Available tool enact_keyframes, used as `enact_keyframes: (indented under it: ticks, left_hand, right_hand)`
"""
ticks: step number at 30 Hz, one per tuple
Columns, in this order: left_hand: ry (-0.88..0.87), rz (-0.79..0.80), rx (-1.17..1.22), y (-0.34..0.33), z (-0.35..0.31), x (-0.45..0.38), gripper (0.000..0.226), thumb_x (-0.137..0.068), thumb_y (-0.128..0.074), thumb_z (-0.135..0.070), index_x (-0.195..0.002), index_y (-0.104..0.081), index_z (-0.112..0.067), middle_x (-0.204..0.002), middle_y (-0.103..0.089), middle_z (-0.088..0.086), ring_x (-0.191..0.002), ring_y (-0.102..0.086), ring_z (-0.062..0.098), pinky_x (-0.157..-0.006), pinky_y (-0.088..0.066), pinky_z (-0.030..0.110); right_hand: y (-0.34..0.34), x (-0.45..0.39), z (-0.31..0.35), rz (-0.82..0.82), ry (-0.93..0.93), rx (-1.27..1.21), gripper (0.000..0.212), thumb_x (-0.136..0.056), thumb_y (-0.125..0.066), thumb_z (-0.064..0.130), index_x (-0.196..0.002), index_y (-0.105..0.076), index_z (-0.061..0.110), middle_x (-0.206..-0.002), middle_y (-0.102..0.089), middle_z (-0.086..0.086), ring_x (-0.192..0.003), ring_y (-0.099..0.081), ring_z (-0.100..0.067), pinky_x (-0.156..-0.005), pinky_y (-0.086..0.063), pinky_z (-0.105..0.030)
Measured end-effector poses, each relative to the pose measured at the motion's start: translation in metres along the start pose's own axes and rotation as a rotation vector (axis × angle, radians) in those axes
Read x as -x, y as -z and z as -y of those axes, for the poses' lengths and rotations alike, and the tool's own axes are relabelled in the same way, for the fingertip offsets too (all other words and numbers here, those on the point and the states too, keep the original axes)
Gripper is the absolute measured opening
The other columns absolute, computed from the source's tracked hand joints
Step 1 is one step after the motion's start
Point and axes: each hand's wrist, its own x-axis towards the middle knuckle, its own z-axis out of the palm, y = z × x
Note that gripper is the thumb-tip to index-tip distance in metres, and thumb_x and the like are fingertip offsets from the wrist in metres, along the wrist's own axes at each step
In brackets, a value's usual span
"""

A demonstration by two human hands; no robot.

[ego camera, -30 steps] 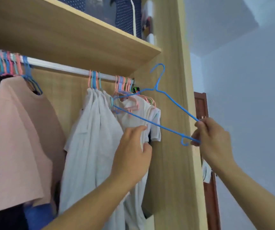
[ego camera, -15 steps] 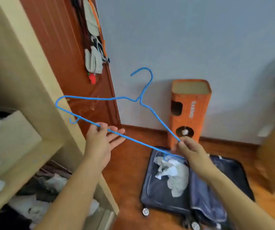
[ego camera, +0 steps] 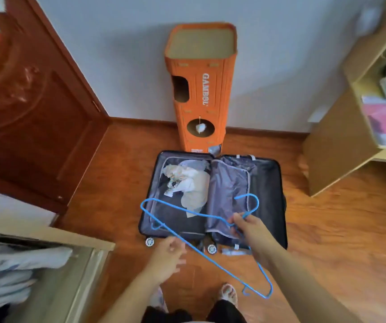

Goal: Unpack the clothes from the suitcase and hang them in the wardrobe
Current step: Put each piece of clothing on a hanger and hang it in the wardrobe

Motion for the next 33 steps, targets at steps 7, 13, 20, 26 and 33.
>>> enact_keyframes:
  ticks: [7, 13, 20, 26, 33]
  left_hand:
    - [0.266, 0.024, -0.263, 0.023, 0.014, -0.086, 0.018, -0.100, -0.050, -0.018, -0.094, -0.066, -0.013, -0.085, -0.069, 0.005, -0.069, -0.062, 0.019, -0.064, -0.046, 0.031]
    - [0.270, 0.111, -0.394, 0.031, 0.029, -0.218, 0.022, -0.103, -0.045, -0.018, -0.101, -0.066, -0.017, -0.103, -0.072, 0.008, -0.083, -0.069, 0.019, -0.071, -0.053, 0.029]
    - [0.210, 0.174, -0.853, 0.027, 0.098, -0.478, 0.024, -0.101, -0.046, -0.021, -0.121, -0.059, -0.020, -0.125, -0.064, 0.009, -0.111, -0.062, 0.029, -0.092, -0.052, 0.037]
    - [-0.049, -0.014, -1.123, 0.003, 0.087, -0.676, 0.062, -0.100, -0.050, -0.020, -0.157, -0.024, -0.023, -0.161, -0.011, 0.016, -0.140, -0.034, 0.041, -0.106, -0.041, 0.050]
    - [-0.181, -0.164, -1.237, 0.001, 0.070, -0.831, 0.048, -0.104, -0.043, -0.029, -0.152, -0.037, -0.028, -0.156, -0.035, 0.015, -0.133, -0.045, 0.041, -0.102, -0.046, 0.054]
  right_hand:
    - [0.044, -0.077, -0.029, -0.342, -0.061, 0.092, 0.019, -0.098, -0.058, 0.011, -0.079, -0.064, 0.009, -0.067, -0.062, -0.005, -0.055, -0.061, -0.002, -0.058, -0.047, -0.016]
    - [0.053, -0.181, -0.073, -0.568, -0.170, 0.094, 0.017, -0.095, -0.056, 0.010, -0.085, -0.067, 0.019, -0.071, -0.069, -0.005, -0.070, -0.064, -0.020, -0.077, -0.047, -0.042]
    - [0.012, -0.362, -0.159, -0.657, -0.210, 0.102, 0.017, -0.084, -0.059, 0.011, -0.083, -0.071, 0.024, -0.076, -0.068, 0.000, -0.069, -0.059, -0.013, -0.068, -0.044, -0.029]
    - [-0.026, -0.491, -0.234, -0.650, -0.117, 0.016, 0.014, -0.083, -0.057, 0.015, -0.080, -0.069, 0.022, -0.083, -0.073, -0.008, -0.081, -0.066, -0.019, -0.081, -0.050, -0.034]
    - [-0.027, -0.534, -0.294, -0.609, -0.127, -0.064, 0.019, -0.093, -0.055, 0.001, -0.088, -0.068, 0.015, -0.081, -0.072, -0.013, -0.080, -0.067, -0.019, -0.078, -0.051, -0.029]
